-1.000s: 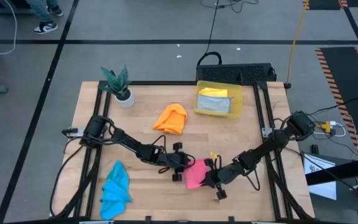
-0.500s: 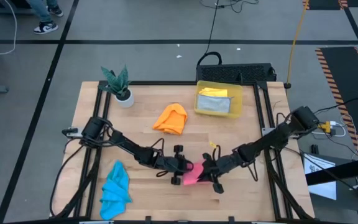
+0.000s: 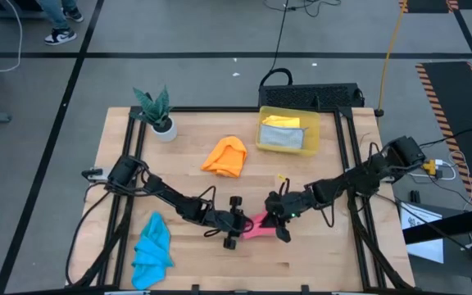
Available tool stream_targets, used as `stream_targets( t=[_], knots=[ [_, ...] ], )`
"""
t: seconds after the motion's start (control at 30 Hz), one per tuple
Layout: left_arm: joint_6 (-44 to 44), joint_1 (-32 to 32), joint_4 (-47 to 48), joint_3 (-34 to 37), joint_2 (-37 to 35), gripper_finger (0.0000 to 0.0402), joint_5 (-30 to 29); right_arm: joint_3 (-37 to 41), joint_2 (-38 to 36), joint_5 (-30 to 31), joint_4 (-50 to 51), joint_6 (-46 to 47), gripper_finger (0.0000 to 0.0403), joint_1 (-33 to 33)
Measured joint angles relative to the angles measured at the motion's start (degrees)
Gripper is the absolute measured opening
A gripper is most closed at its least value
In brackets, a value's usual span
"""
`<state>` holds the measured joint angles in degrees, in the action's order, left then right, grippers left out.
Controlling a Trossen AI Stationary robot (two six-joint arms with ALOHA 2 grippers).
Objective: Fold microfiber towels
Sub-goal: Fold the pink kitchen towel
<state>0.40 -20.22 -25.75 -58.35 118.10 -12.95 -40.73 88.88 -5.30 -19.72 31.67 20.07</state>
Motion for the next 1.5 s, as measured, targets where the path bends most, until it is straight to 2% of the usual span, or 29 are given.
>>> stream_targets(
  t=[0.1, 0.3, 0.43, 0.6, 0.73, 0.93, 1.27, 1.5],
  knots=[
    [0.9, -0.4, 0.2, 0.0, 0.0, 0.0131, -1.4, 0.0, 0.0, -1.0, 1.8, -0.4, 0.0008, -2.0],
    [2.0, -1.4, 5.5, 0.0, -2.7, 0.0131, -9.1, 0.1, 0.1, -1.0, 5.3, -0.8, 0.0008, -4.6],
    [0.5, -1.9, 11.3, 0.0, -5.6, 0.0131, -15.5, 0.8, 0.1, -1.0, 5.0, -1.0, 0.0008, -5.4],
    [-2.1, -3.0, 17.5, 0.0, -8.2, 0.0131, -20.0, 2.3, 0.1, -2.3, 3.3, -2.3, 0.0008, -6.2],
    [-2.4, -4.2, 18.3, 0.0, -9.6, 0.0131, -22.5, 2.8, 0.1, -2.6, 0.8, -4.1, 0.0008, -6.2],
    [-2.2, -5.3, 18.3, 0.0, -11.8, 0.0131, -23.1, 2.8, 1.1, -5.5, -2.5, -5.5, 0.0008, -7.1],
    [-2.2, -7.0, 16.4, 0.0, -12.2, 0.0131, -23.0, 2.8, 11.1, -9.9, -10.7, -4.3, 0.0008, -11.8],
    [-2.4, -7.0, 12.4, 0.0, -11.5, 0.0131, -14.4, 2.8, 12.3, -9.9, -12.4, -5.7, 0.0008, -13.4]
  ],
)
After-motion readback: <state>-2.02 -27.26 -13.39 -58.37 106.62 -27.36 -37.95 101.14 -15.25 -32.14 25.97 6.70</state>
